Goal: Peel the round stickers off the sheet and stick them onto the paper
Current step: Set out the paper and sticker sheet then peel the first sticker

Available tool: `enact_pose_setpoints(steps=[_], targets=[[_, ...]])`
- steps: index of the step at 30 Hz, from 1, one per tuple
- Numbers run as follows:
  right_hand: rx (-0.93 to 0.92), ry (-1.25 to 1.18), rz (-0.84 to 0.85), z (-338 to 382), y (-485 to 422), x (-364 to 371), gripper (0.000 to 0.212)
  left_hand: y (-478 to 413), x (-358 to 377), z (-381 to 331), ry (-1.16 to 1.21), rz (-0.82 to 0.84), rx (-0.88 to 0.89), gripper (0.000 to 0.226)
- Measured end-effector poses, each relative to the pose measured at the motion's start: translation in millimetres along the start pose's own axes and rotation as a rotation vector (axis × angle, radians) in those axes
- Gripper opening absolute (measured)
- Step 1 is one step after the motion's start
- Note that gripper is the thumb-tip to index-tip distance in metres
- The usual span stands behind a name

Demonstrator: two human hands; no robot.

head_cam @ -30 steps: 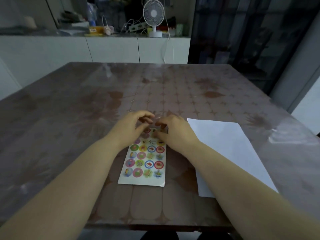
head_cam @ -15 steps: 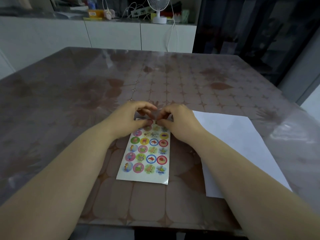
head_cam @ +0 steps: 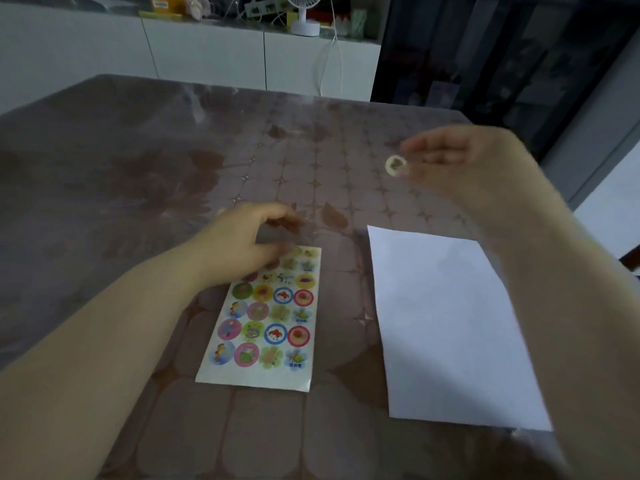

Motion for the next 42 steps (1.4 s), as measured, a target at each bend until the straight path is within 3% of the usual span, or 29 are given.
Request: enact_pose_setpoints(steps=[4, 8, 12, 31, 36, 42], targets=[[0.17, 0.318, 0.14, -20.7, -13.5, -22.9, 0.015, -7.9, -5.9, -46.7, -0.116, 0.095, 0.13, 0.03], [0.302, 0.266, 0.234, -58.2, -18.0, -4.2, 0.014, -27.8, 18.1, -74.9, -0.431, 0.272, 0.223, 0.048], [0.321, 0.161, 0.188, -81.2, -16.1, 14.4, 0.004, -25.8, 44.3, -68.7, -0.6, 0.199, 0.277, 0.077], [0.298, 0.222, 0.147, -88.4, -20.7, 29.0, 0.011, -20.9, 46.6, -55.8, -0.629, 0.203, 0.266, 0.084], [0.323, 0.277, 0.086, -93.1, -27.4, 24.4, 0.043, -21.7, 46.6, -56.3, -0.618, 0.218, 0.264, 0.085], [0.276, 0.498, 0.13, -96.4, -26.8, 31.8, 0.03, -20.8, 48.1, -55.1, -0.601, 0.217, 0.267, 0.081]])
Point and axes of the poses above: each hand's wrist, its own y-axis away from the middle knuckle, its own x-axis out of the palm, z = x × y, the point moved 1 cm from there along -y, towards the middle knuckle, and after that the axes turned 7 degrees about z, right-handed, at the moved point
